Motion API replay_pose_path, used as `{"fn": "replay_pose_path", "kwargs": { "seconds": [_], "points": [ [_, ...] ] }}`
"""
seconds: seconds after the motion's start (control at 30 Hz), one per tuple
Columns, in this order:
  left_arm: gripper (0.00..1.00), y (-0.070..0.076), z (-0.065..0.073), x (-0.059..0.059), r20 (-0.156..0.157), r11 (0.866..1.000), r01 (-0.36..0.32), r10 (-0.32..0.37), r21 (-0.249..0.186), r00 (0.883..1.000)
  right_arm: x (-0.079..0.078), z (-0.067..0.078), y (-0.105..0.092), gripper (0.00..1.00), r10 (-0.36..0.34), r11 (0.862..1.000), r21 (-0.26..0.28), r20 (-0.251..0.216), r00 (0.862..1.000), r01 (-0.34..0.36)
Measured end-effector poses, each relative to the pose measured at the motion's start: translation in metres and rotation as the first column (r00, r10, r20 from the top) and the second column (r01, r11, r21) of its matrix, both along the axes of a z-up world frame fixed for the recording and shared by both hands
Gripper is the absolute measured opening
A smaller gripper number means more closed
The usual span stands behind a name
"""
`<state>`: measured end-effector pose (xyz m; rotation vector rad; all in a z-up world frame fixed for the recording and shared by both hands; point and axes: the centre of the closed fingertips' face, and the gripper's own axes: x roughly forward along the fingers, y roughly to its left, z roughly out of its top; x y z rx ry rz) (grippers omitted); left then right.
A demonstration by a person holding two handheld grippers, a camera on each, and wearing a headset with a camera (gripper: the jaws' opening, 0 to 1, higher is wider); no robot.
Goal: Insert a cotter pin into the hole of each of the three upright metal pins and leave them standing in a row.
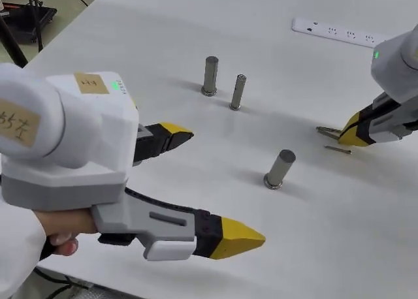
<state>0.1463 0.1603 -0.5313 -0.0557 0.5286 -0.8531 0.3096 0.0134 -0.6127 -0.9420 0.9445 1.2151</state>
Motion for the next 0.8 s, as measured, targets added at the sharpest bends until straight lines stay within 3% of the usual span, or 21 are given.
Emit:
{"fn": "replay_pose_path", "kwargs": {
  "seconds": [0.23,0.33,0.5,0.57,0.63,0.8],
  "points": [
    [0.92,-0.002,0.002,0.001,0.01,1.0,0.0,0.0,0.012,1.0,-0.001,0.006,0.0,0.0,-0.024,1.0,0.02,0.006,1.0,0.024],
    [0.89,-0.005,0.005,0.002,0.03,1.0,0.011,-0.011,0.015,0.999,-0.007,0.01,-0.001,0.0,-0.026,0.999,0.041,-0.001,1.0,0.026],
    [0.88,-0.008,0.011,0.005,0.046,1.0,0.018,-0.018,0.008,0.999,-0.013,0.02,-0.001,0.0,-0.027,0.998,0.06,0.03,0.999,0.025],
    [0.88,-0.009,0.013,0.006,0.051,1.0,0.018,-0.018,0.002,0.999,-0.006,0.026,0.001,0.0,-0.026,0.996,0.09,0.077,0.997,0.019],
    [0.88,-0.009,0.016,0.008,0.053,1.0,0.015,-0.014,-0.011,0.998,-0.015,0.041,0.01,0.0,-0.035,0.989,0.148,0.116,0.993,0.018],
    [0.82,-0.012,0.024,0.011,0.049,0.998,0.009,-0.006,-0.066,0.999,-0.025,0.063,0.016,0.0,-0.035,0.982,0.188,0.209,0.977,-0.005]
  ]
}}
